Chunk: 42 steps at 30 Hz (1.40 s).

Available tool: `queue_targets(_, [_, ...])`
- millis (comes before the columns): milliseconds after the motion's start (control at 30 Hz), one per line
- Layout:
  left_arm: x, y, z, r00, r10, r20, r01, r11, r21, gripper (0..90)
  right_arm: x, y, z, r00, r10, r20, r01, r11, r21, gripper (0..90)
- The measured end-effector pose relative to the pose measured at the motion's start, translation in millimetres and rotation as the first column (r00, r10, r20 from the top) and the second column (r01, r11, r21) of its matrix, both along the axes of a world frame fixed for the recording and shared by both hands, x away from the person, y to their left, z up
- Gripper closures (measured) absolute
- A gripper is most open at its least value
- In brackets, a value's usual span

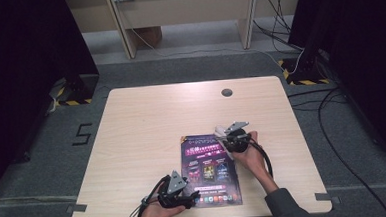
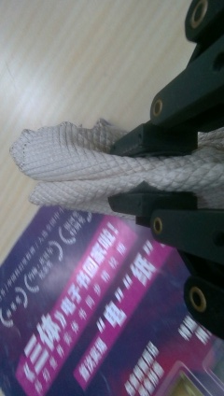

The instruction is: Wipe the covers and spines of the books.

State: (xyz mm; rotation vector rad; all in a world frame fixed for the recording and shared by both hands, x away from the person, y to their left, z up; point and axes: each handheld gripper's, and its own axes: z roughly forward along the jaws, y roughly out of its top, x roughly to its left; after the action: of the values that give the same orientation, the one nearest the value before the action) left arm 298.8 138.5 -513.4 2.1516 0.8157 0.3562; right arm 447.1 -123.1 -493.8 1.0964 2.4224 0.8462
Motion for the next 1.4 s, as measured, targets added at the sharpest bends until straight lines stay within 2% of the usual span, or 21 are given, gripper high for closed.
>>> queue_targets(100, [-3.1, 2.0, 0.6, 1.0000, 0.005, -0.003, -0.005, 1.0000, 0.005, 35.2, -12.8, 2.9, 0.4, 0.9995, 0.029, -0.010, -0.029, 0.9996, 0.002, 75.5])
queue_targets(167, [-3.5, 2.4, 0.5, 1.0000, 0.007, -0.003, -0.007, 1.0000, 0.005, 35.2, -18.5, 6.0, 1.2, 0.9984, 0.057, 0.001, -0.057, 0.9981, -0.024, 75.3])
queue_targets(267, [-3.1, 2.0, 0.9, 1.0000, 0.007, -0.006, -0.007, 0.9999, 0.008, 35.2, -15.8, 5.9, 1.0, 0.9985, 0.053, 0.008, -0.053, 0.9983, -0.026, 73.3])
queue_targets(367, [-3.3, 2.0, 0.6, 1.0000, 0.007, -0.004, -0.007, 1.0000, 0.005, 35.2, -4.1, 2.4, -2.3, 0.9986, -0.011, 0.052, 0.012, 0.9997, -0.019, 73.3])
queue_targets(433, [-3.1, 2.1, 0.7, 1.0000, 0.006, -0.005, -0.006, 1.0000, 0.005, 35.2, 6.1, -0.1, -3.4, 0.9954, -0.055, 0.078, 0.057, 0.9980, -0.026, 72.8])
queue_targets(500, [-2.9, 2.0, 0.9, 1.0000, 0.007, -0.006, -0.007, 1.0000, 0.007, 35.1, 14.0, -1.7, -5.1, 0.9913, -0.097, 0.089, 0.098, 0.9951, -0.010, 72.6])
queue_targets(567, [-3.1, 1.9, 0.8, 1.0000, 0.007, -0.005, -0.007, 1.0000, 0.006, 35.1, 16.3, 0.1, -5.2, 0.9900, -0.099, 0.101, 0.101, 0.9947, -0.021, 72.5])
queue_targets(800, [-2.9, 1.9, 1.4, 1.0000, 0.006, -0.007, -0.006, 0.9999, 0.013, 35.1, 18.9, -1.5, -6.4, 0.9889, -0.115, 0.094, 0.115, 0.9934, 0.008, 73.5])
queue_targets(933, [-2.6, 1.9, 1.5, 1.0000, 0.004, -0.009, -0.004, 0.9999, 0.014, 35.1, 7.9, 5.6, -3.8, 0.9967, -0.054, 0.061, 0.054, 0.9985, -0.004, 73.6])
queue_targets(1000, [-3.1, 1.8, 1.0, 1.0000, 0.008, -0.005, -0.008, 0.9999, 0.008, 35.1, 6.4, 6.4, -3.4, 0.9968, -0.024, 0.076, 0.026, 0.9994, -0.025, 70.4])
queue_targets(1067, [-3.2, 1.9, 0.8, 1.0000, 0.008, -0.005, -0.008, 0.9999, 0.007, 35.1, 9.7, 3.0, -4.4, 0.9952, -0.057, 0.079, 0.058, 0.9982, -0.011, 69.9])
queue_targets(1133, [-3.0, 1.9, 0.9, 1.0000, 0.007, -0.006, -0.007, 0.9999, 0.007, 35.1, 13.9, -2.3, -5.8, 0.9896, -0.100, 0.103, 0.102, 0.9948, -0.006, 69.5])
queue_targets(1200, [-2.9, 2.2, 0.8, 1.0000, 0.006, -0.006, -0.006, 1.0000, 0.005, 35.1, 15.9, -6.3, -6.4, 0.9893, -0.126, 0.073, 0.124, 0.9916, 0.038, 69.5])
queue_targets(1267, [-2.8, 2.0, 0.9, 1.0000, 0.006, -0.006, -0.006, 1.0000, 0.008, 35.1, 14.9, -3.8, -6.0, 0.9885, -0.127, 0.082, 0.126, 0.9919, 0.020, 69.4])
queue_targets(1367, [-3.1, 1.9, 0.9, 1.0000, 0.007, -0.005, -0.007, 0.9999, 0.007, 35.1, 11.7, 2.0, -5.7, 0.9890, -0.099, 0.110, 0.103, 0.9944, -0.025, 70.8])
queue_targets(1400, [-3.1, 1.9, 0.9, 1.0000, 0.007, -0.006, -0.007, 1.0000, 0.007, 35.1, 10.5, 3.1, -5.5, 0.9904, -0.090, 0.105, 0.093, 0.9954, -0.023, 71.1])
